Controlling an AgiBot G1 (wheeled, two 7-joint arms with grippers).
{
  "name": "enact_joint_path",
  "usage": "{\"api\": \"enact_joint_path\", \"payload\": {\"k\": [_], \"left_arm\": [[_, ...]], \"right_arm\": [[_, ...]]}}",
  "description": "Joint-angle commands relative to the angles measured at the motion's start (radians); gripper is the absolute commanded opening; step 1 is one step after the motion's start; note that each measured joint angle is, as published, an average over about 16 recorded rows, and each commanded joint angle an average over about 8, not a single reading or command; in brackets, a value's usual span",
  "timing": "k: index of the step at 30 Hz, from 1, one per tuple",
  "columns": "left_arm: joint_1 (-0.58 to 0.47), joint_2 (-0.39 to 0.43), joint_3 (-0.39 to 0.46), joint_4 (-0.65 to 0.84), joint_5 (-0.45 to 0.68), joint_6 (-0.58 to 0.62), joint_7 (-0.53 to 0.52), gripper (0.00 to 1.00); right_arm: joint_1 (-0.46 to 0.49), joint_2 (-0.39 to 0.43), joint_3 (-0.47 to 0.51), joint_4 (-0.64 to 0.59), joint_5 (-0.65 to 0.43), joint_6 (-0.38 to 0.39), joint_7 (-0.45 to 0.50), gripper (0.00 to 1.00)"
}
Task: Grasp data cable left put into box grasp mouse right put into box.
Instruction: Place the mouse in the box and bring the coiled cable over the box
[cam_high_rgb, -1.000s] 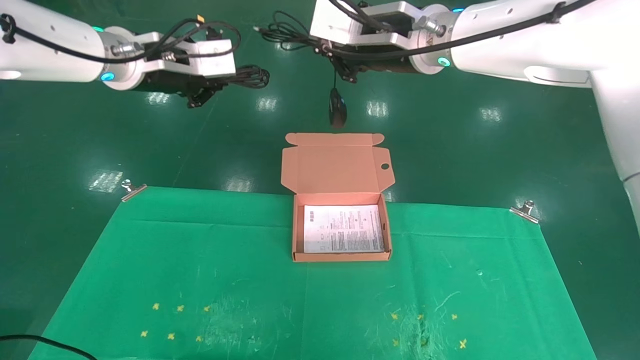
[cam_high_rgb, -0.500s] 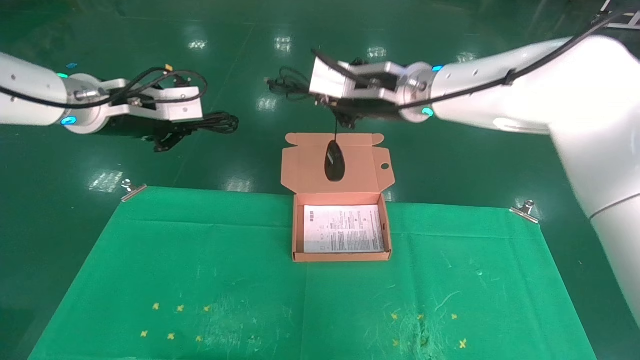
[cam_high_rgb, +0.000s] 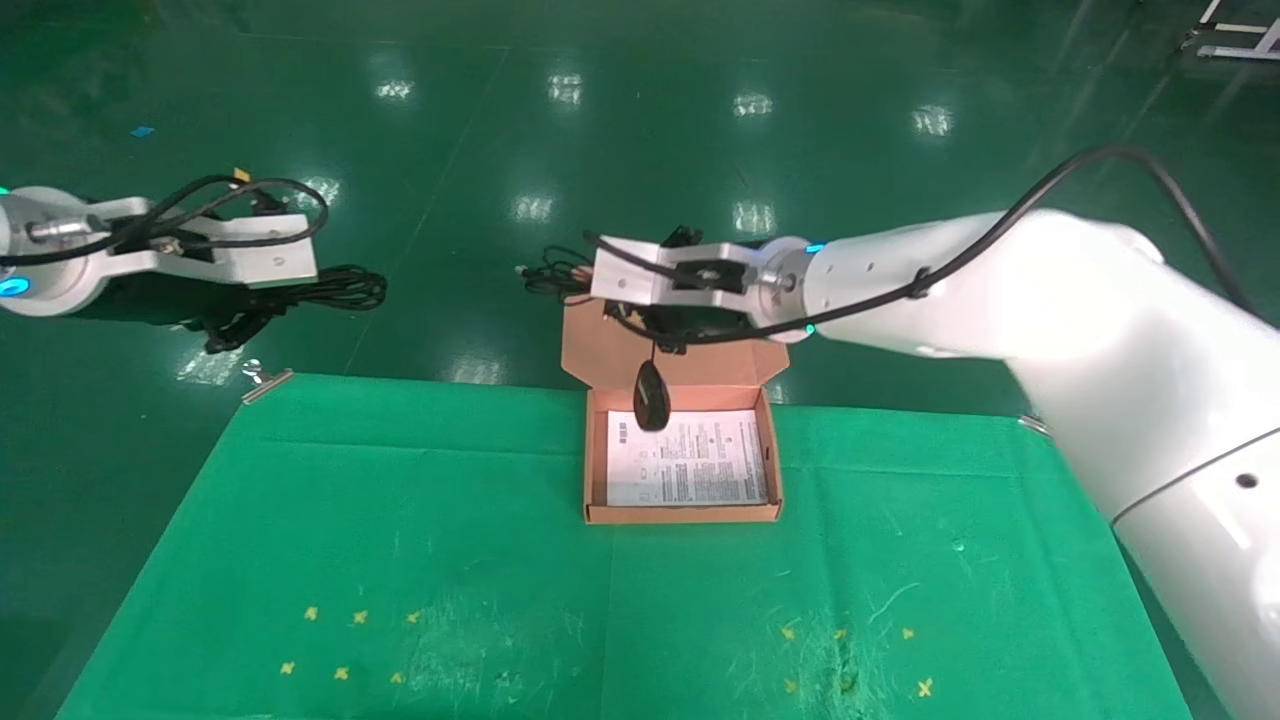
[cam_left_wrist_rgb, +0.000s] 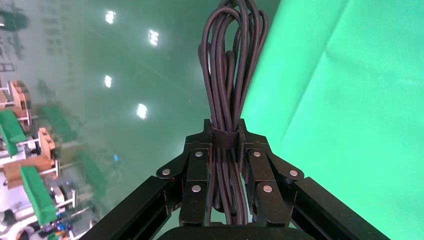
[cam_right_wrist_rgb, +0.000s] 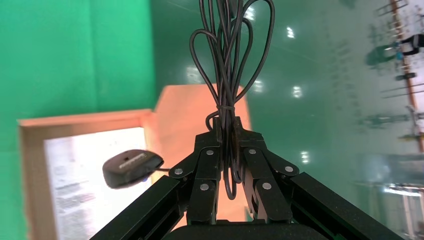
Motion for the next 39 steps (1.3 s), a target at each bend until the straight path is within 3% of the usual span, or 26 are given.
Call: {"api": "enact_joint_path", "payload": {"k": [1,8,16,17,24,25,31,39], "left_arm": [[0.002,-0.017,0.002,-0.036,0.011,0.029,-0.03,0.0],[0.011,-0.038,0.005,-0.104,0.027,0.064,-0.075,0.0],[0.016,-0.042,0.005,-0.119,0.032,0.067,-0.087,0.0],[0.016,-0.042,0.005,-0.12,0.032,0.067,-0.087,0.0],[0.018,-0.042,0.005,-0.126,0.029,0.069,-0.087,0.0],[0.02,-0.041,0.005,-0.127,0.027,0.068,-0.087,0.0],[0.045,-0.012,0.008,-0.122,0.002,0.035,-0.069,0.0],[0.101,0.093,0.026,-0.019,-0.005,-0.097,-0.01,0.0]], "right_arm": [[-0.01,-0.001,-0.029,0.004,0.015,0.011,0.011,0.0],[-0.04,-0.001,-0.12,0.011,0.056,0.053,0.117,0.0],[-0.039,-0.002,-0.226,-0.082,0.049,0.061,0.257,0.02],[-0.039,-0.002,-0.235,-0.092,0.047,0.062,0.268,0.1],[-0.039,0.007,-0.279,-0.116,0.047,0.071,0.3,0.96],[-0.039,0.01,-0.284,-0.114,0.048,0.072,0.303,1.0],[-0.041,0.029,-0.294,-0.088,0.051,0.076,0.315,1.0],[-0.031,0.089,-0.291,-0.046,0.052,0.072,0.32,1.0]]}}
